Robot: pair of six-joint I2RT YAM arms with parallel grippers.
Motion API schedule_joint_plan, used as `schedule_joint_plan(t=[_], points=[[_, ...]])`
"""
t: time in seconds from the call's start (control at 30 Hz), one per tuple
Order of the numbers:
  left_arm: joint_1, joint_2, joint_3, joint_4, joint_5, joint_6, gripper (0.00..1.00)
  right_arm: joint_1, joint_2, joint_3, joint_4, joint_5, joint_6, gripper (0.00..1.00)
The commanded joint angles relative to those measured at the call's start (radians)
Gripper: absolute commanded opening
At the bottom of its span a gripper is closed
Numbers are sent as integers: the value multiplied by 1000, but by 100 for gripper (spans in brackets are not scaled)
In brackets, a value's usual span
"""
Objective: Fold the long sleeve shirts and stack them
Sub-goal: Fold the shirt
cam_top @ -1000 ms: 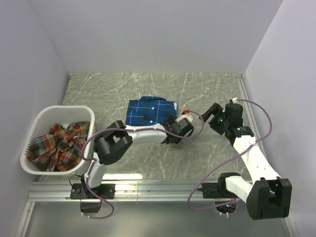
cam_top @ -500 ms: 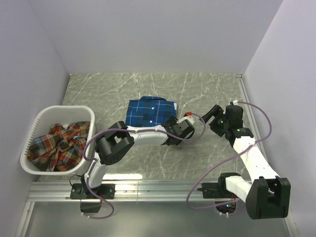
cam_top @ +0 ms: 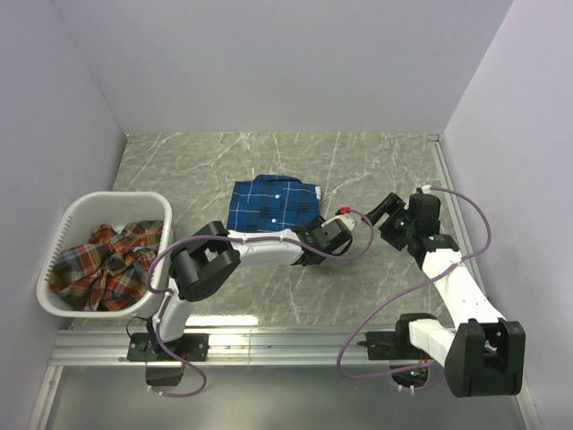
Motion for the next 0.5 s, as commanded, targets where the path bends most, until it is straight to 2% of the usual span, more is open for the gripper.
schedule_joint_plan(t=[0.0,0.1,0.2,0.4,0.47], points=[[-6,18,10,19,-48,20,51,-7,-8,-5,40,-12,2,87],[-4,24,4,18,-57,18,42,-7,-9,-14,57,-9,5,87],[-3,28,-8,18,-61,15,38,-7,0,-22,79,-32,21,87],[-4,28,-21,12,-42,8,45,-7,26,-33,108,-62,33,87],[-3,38,-15,9,-27,0,45,-7,35,-41,125,-79,44,87]])
